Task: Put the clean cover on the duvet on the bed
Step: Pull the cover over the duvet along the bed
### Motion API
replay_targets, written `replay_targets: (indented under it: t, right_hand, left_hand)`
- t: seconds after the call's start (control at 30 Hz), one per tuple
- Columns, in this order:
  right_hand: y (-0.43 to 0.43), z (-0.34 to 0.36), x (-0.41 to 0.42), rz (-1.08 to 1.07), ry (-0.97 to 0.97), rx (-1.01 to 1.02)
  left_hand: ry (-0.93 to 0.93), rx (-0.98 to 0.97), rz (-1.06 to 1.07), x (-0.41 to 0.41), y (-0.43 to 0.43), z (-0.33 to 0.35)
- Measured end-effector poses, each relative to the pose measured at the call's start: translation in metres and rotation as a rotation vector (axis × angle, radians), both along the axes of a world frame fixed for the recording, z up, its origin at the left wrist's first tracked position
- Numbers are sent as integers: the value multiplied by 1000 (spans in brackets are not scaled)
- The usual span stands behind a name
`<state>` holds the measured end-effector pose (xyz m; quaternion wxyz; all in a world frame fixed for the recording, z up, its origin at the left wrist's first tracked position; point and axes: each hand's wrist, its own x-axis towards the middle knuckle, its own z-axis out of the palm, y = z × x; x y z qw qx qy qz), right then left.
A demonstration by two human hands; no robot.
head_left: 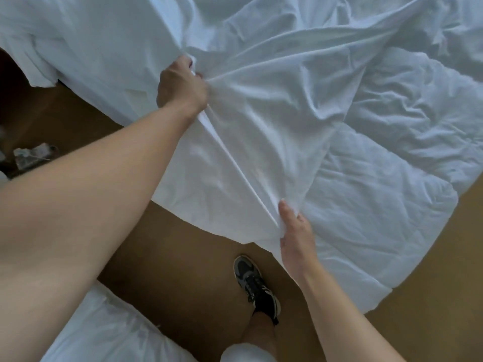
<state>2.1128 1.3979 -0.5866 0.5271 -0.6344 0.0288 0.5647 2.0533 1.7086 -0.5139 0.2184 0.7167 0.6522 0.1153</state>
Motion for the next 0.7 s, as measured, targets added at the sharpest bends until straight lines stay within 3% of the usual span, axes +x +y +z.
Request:
replay_targets:
  t: [0.1, 0.2, 0.27, 0.37, 0.5, 0.6, 0.7]
  right_hand:
    - [12, -4, 0, 103, -95, 104]
    - [29, -10, -7, 336, -623, 119]
    - [33, -9, -10, 433, -748, 132]
    - [37, -7, -15, 550, -701, 106]
    - [49, 0, -24, 534, -646, 111]
    - [40, 3, -34, 415, -410, 131]
    - [14, 1, -30, 327, -228, 44]
  left_hand:
    - [-87, -266, 119, 23, -43, -8]
    - [-284, -531, 222, 34, -80, -22]
    - [-367, -574, 176, 38, -80, -26]
    - [-415, -576, 54, 46, -63, -26]
    - [-223, -333, 50, 53, -40, -31]
    - [-249, -200, 197, 39, 4, -21]
    - [-314, -210, 380, 6, 52, -10]
